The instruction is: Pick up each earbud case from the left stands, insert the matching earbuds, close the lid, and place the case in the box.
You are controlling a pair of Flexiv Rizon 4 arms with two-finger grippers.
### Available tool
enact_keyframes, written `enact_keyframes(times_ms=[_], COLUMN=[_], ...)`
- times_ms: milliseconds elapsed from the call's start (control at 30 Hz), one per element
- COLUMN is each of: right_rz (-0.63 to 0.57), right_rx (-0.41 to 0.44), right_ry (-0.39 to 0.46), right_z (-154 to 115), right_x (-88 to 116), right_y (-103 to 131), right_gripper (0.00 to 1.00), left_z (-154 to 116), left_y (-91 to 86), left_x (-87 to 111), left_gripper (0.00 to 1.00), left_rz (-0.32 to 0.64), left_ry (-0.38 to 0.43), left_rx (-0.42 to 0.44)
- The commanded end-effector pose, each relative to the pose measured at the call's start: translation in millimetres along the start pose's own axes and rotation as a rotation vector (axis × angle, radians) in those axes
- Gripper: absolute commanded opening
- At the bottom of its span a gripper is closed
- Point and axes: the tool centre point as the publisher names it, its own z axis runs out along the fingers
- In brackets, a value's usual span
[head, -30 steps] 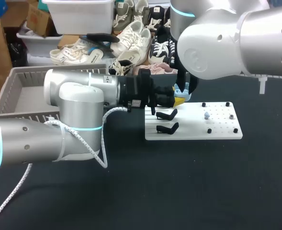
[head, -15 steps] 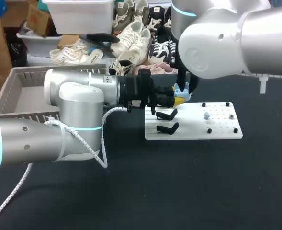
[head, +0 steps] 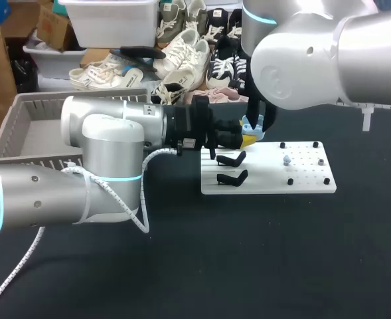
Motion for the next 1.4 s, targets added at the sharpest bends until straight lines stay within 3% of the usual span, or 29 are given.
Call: enact_keyframes(times_ms=[33, 1267, 1400], right_rz=[0.001, -0.016, -0.016], right_rx=[0.002, -0.009, -0.010], right_ry=[0.005, 0.017, 0.018], right_z=[2.7, 4.9, 4.6], right_x=[0.2, 0.9, 1.4], right_y=[0.4, 3.1, 2.9], right_gripper=[0.00, 0.00, 0.44], left_z=[-0.2, -0.2, -0.2], left_y=[0.6, 0.6, 0.6], left_x=[0.6, 0.6, 0.6], left_gripper=[0.00, 0.00, 0.00], left_rz=[0.001, 0.001, 0.001], left_ry=[-0.002, -0.002, -0.002], left_rx=[-0.001, -0.001, -0.001])
